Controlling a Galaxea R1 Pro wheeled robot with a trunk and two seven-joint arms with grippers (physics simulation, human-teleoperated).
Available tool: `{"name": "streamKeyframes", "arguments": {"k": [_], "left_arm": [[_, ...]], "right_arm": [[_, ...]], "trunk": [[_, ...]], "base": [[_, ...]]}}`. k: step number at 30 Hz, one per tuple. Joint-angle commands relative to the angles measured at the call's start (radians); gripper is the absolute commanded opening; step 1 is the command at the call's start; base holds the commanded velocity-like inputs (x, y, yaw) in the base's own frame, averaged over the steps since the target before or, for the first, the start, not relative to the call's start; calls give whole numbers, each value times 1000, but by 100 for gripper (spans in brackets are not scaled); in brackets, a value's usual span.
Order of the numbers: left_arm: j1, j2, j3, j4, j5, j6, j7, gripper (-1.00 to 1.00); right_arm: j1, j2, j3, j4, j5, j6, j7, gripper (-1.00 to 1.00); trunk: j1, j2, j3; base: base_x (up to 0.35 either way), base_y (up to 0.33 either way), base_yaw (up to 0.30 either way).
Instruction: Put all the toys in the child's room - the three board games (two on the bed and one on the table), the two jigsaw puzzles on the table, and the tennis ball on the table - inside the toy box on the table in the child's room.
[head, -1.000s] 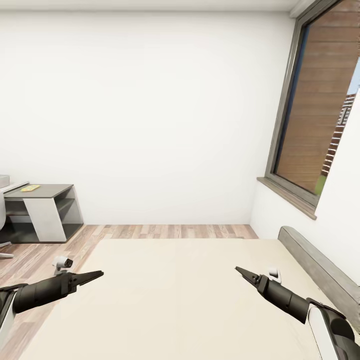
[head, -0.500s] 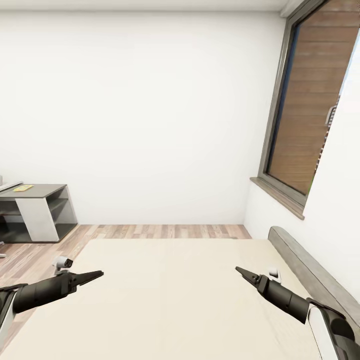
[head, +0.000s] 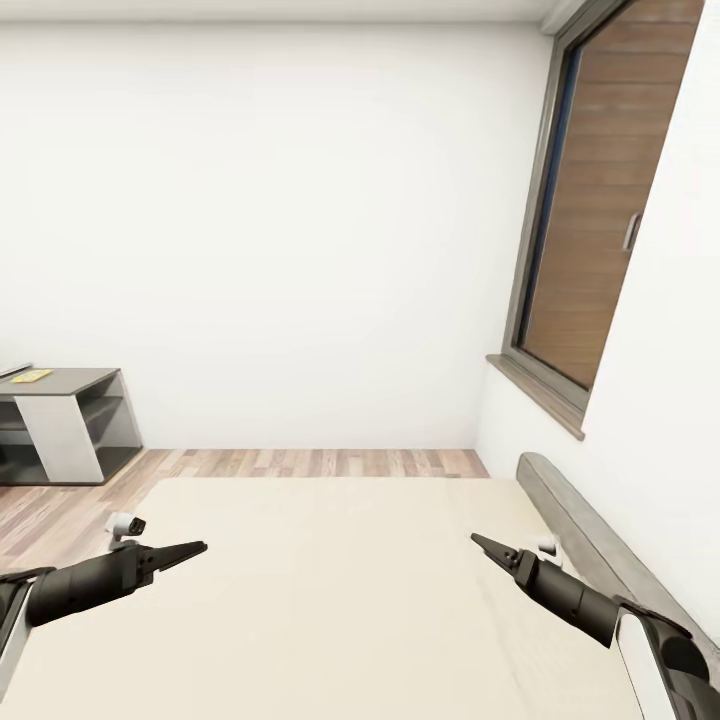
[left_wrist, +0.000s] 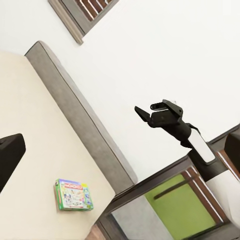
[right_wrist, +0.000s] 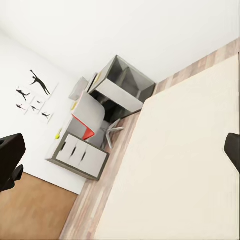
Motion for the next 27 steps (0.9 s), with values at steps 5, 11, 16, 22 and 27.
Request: {"name": "streamKeyframes", "arguments": {"k": [5,11,16,22,27], "left_arm": [[0,0,0,0,-1,11,-4,100],[0,0,0,0,-1,11,-4,100],[0,0,0,0,-1,11,-4,100],[0,2,2,0,-1,11,-5,100],[0,2,2,0,-1,11,-4,100]], "right_arm": [[0,0,-1,0,-2,4,2,100],[0,0,-1,1,-3,4,2,100],[0,0,-2,1,-3,4,2,100],[0,0,-1,2,-4,4,2,100],[0,0,-1,3,-4,4,1,100]], "trunk": [[0,-1,0],[0,-1,0],[0,-1,0],[0,-1,0],[0,-1,0]], "base": [[0,-282,0],[0,-207,0],[0,-63,0],[0,-16,0],[0,-3,0]]}}
